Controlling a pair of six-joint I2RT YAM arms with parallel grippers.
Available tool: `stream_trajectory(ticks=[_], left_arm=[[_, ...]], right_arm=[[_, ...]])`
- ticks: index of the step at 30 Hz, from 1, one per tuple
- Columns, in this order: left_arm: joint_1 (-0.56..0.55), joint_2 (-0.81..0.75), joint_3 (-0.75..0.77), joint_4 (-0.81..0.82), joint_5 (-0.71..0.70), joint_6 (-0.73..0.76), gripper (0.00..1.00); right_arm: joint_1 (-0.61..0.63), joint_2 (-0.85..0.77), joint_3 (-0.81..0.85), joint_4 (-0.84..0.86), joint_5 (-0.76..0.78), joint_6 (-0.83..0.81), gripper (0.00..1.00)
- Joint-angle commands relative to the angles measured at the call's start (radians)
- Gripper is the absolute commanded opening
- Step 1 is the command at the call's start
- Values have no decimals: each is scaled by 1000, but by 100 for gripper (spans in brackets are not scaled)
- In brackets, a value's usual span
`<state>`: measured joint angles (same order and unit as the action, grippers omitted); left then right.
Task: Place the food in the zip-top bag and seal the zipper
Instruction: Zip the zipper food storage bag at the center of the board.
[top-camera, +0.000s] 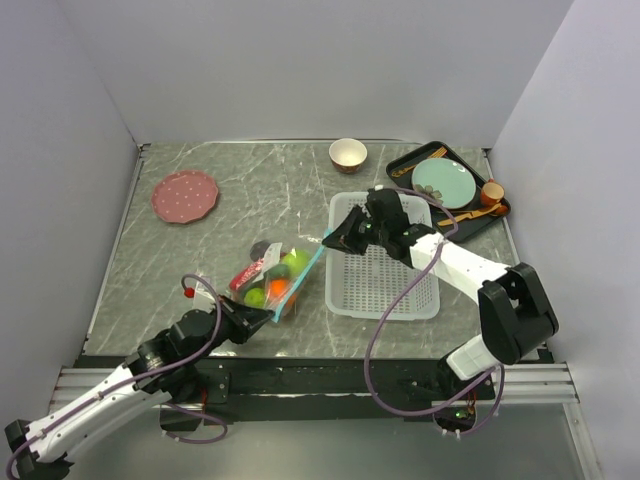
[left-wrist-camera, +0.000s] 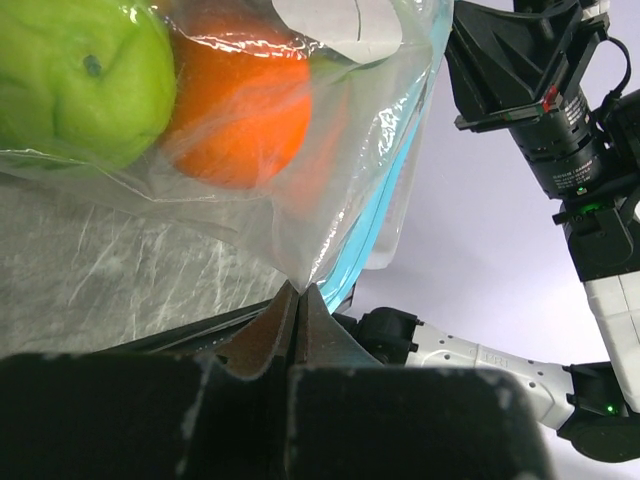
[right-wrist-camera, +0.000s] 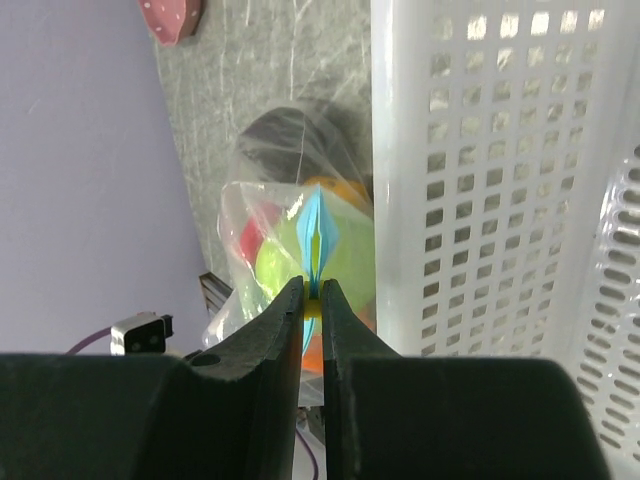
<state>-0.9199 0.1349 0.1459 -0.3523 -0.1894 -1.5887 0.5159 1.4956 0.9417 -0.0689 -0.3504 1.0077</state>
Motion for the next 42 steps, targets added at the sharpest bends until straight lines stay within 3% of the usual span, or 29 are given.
stream_trajectory(ticks=[1, 13, 26, 29, 31, 35, 39, 42], left_arm=[[-2, -26, 11, -82, -5, -1, 1], [-2, -67, 7, -119, -15, -11, 1], [-2, -32, -5, -48, -10, 1, 2], [0, -11, 11, -27, -21, 12, 21], [-2, 14, 0, 56, 8, 9, 42], [-2, 107, -14, 174, 77, 18, 57], [-2, 180, 101, 60, 9, 99, 71], [-2, 178, 194, -46, -82, 153, 84]], right_arm=[[-50, 26, 74, 49, 59, -41, 15], [-89, 104, 152, 50, 33, -69, 15], [-94, 196, 203, 116, -59, -89, 18], [-94, 247, 268, 75, -91, -124, 18], [-94, 267, 304, 75, -102, -139, 21], [-94, 322, 391, -2, -113, -205, 27], [-94, 341, 486, -116, -93, -290, 51], [-94, 309, 517, -175, -9, -343, 62]])
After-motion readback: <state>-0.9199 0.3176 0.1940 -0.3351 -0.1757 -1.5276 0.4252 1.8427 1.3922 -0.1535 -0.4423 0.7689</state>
